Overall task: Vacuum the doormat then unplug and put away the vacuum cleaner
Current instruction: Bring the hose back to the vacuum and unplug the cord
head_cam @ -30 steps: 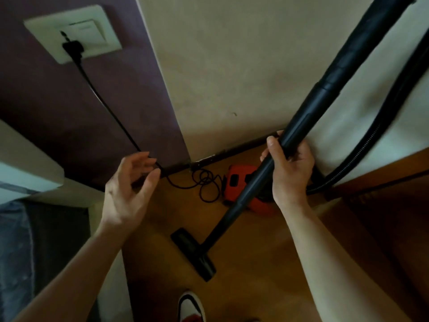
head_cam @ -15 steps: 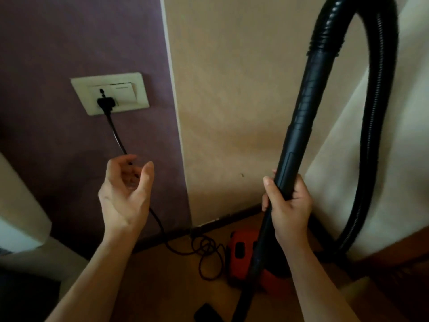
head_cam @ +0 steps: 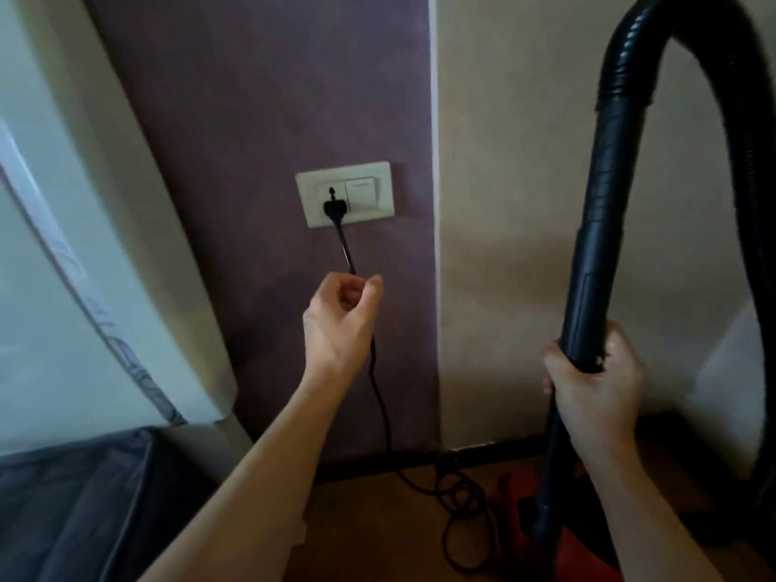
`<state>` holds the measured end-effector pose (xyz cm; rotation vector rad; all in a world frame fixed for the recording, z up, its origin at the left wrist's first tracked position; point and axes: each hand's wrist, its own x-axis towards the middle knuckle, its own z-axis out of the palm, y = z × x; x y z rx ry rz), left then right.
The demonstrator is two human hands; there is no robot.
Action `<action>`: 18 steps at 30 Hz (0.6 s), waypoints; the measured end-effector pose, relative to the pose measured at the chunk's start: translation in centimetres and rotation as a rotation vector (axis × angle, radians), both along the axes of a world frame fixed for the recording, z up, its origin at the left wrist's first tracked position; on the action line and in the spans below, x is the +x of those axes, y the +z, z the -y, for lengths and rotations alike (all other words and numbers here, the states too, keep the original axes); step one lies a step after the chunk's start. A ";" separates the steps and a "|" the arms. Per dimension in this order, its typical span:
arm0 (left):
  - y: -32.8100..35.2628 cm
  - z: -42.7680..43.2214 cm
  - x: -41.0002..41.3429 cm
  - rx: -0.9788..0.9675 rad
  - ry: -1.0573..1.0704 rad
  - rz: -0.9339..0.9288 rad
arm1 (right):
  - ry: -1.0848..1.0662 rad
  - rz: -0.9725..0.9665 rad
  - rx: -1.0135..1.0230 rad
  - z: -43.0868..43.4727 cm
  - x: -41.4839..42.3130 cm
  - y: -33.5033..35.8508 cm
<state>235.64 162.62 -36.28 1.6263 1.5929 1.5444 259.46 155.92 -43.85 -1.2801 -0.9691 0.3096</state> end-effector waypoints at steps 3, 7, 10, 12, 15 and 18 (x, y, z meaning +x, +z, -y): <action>1.1 -0.3 -0.1 -0.066 0.021 0.037 | -0.037 0.088 -0.004 -0.2 -0.3 0.5; 2.4 -1.5 -0.1 -0.140 0.077 0.201 | -0.034 0.112 0.040 -0.6 -0.8 1.3; 3.6 -2.8 0.1 -0.206 -0.006 0.436 | -0.024 0.121 0.088 -0.8 -1.1 2.0; 4.2 -3.8 0.5 -0.224 -0.101 0.575 | -0.019 0.123 0.113 -1.1 -1.1 2.0; 4.9 -4.7 1.0 -0.238 -0.203 0.639 | -0.017 0.118 0.119 -1.5 -1.4 1.9; 5.1 -5.5 1.2 -0.239 -0.229 0.587 | -0.040 0.120 0.099 -1.6 -1.7 1.7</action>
